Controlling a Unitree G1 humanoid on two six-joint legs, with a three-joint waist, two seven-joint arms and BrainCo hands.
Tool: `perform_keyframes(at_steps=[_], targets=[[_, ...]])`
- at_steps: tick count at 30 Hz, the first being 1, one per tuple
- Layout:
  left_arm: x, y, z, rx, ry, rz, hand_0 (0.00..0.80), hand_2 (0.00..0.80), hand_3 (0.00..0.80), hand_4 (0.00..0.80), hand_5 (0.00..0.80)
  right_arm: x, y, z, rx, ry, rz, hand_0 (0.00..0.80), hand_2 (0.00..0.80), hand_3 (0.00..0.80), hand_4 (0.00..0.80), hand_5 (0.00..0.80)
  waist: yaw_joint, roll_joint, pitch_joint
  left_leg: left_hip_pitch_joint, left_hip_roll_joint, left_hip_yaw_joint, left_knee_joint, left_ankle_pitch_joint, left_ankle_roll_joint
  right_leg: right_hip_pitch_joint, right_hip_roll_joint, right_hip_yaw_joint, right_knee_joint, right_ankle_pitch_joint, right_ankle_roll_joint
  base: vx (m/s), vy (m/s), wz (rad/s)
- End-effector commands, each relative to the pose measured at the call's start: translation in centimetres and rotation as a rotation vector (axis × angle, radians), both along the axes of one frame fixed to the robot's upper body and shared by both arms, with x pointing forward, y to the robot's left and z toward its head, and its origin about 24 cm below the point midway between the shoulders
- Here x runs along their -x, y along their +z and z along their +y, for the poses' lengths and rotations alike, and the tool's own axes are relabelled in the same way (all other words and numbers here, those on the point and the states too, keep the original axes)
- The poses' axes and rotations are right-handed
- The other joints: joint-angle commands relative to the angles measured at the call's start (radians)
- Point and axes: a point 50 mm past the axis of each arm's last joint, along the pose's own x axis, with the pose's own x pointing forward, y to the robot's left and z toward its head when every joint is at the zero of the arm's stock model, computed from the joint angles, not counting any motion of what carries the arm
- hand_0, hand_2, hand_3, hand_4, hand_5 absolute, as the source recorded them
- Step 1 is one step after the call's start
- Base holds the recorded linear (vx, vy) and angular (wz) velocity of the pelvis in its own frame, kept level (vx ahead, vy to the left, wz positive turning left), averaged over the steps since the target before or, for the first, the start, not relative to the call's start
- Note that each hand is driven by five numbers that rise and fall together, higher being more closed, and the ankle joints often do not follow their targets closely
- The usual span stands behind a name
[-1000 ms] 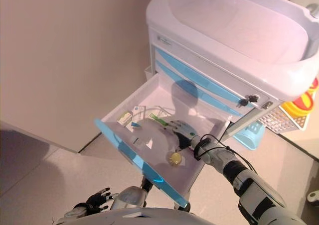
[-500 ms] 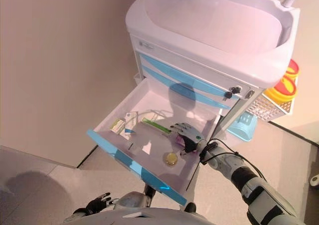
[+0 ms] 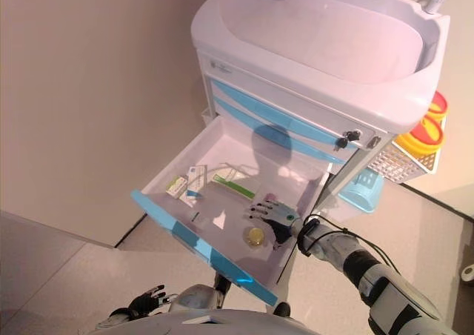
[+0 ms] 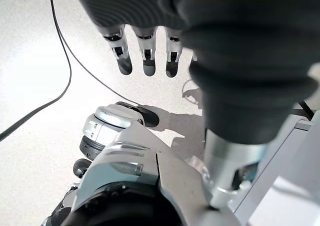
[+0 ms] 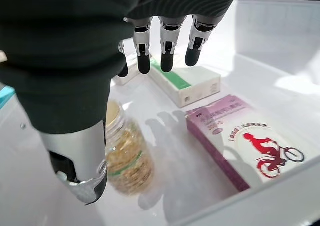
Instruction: Open the drawer and pick up the medicine
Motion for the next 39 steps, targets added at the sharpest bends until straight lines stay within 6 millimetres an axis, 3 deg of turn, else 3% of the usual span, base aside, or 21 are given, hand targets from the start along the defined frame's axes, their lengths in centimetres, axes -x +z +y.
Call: perform_keyframes(at_steps=[1, 14, 39], targets=[[-0.8, -0.1, -0.9, 0.008, -0.092, 0.012, 0.0, 0.0, 0.0, 0.0, 0.0, -1.9, 1.7, 1.9, -0.02, 0.053, -0.063, 0.0, 0.0, 0.0, 0.0, 0.0, 0.022, -0.01, 0.007, -0.009, -0.029, 0.034, 0.05, -0.155, 0.024, -0.103, -0.065, 0.04, 0.124, -0.04, 0.031, -0.001, 0.018, 0.05], [-0.5, -0.2, -1.0, 0.018, -0.096, 0.012, 0.0, 0.0, 0.0, 0.0, 0.0, -2.0, 1.5, 2.4, 0.006, 0.033, -0.043, 0.0, 0.0, 0.0, 0.0, 0.0, 0.032, -0.003, 0.008, -0.016, -0.032, 0.025, 0.048, -0.149, 0.025, -0.109, -0.072, 0.031, 0.131, -0.04, 0.034, 0.005, 0.008, 0.01], [-1.2, -0.2, -1.1, 0.001, -0.088, 0.014, 0.0, 0.0, 0.0, 0.0, 0.0, -1.6, 1.1, 3.3, -0.004, 0.058, -0.018, 0.0, 0.0, 0.0, 0.0, 0.0, 0.035, -0.025, 0.011, -0.012, -0.027, 0.026, 0.047, -0.151, 0.024, -0.105, -0.067, 0.032, 0.128, -0.038, 0.035, 0.0, 0.0, 0.0]])
